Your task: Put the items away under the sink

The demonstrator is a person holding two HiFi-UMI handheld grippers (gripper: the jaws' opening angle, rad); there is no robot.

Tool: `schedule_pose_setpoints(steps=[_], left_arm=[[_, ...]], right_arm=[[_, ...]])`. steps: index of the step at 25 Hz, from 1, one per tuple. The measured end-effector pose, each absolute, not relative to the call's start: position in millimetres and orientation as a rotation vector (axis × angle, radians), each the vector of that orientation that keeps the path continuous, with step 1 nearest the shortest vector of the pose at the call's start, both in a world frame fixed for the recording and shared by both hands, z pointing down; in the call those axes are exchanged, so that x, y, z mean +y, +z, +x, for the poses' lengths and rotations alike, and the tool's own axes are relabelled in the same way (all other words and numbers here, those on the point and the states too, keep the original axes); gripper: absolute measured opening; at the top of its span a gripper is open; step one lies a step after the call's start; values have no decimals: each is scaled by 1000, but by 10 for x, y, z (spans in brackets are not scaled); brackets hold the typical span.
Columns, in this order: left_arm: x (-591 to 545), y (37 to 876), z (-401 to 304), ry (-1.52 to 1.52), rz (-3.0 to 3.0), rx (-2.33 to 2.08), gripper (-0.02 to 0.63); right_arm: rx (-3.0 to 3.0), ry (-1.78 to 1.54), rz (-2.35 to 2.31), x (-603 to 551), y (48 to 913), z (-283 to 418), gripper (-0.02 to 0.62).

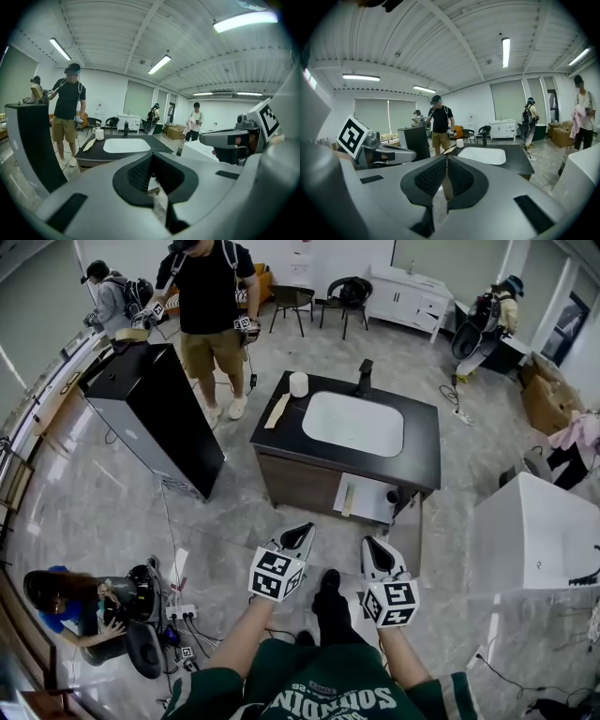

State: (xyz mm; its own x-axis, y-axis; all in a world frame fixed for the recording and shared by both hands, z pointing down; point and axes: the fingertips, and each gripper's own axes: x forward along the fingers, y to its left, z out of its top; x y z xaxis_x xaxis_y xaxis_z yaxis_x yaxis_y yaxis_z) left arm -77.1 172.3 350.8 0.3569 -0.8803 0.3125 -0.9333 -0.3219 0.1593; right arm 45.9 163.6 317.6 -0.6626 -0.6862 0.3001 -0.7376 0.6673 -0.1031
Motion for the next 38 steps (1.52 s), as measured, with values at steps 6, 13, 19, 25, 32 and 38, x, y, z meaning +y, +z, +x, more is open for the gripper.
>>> schedule_pose_setpoints(steps=[6,13,19,25,32,38], left_arm=[[971,3502,-1138,259,2283,-1641,9],[55,3527,-1560,266,2224,-1698,11],[-553,3554,-1880,246,2187,-1720,10],[-1168,3682,-2275,266,2209,-1721,11],[-1701,3861,-2773,314,2237,-1671,11],[-2098,4202,-3280,394,2177,-1690,12]], right_arm=[[-2681,315,1093,829,3116,48,43],[-2719,302,1003,-176,3067,-394,43],[-2740,284,924,-730,3039,-803,43],[-2731,295,943,-1282,3149,-1222,43],[-2713,340,1015,-1823,3211,-1717,43],[-2680,342,1017,-2122,3339,-2011,43]])
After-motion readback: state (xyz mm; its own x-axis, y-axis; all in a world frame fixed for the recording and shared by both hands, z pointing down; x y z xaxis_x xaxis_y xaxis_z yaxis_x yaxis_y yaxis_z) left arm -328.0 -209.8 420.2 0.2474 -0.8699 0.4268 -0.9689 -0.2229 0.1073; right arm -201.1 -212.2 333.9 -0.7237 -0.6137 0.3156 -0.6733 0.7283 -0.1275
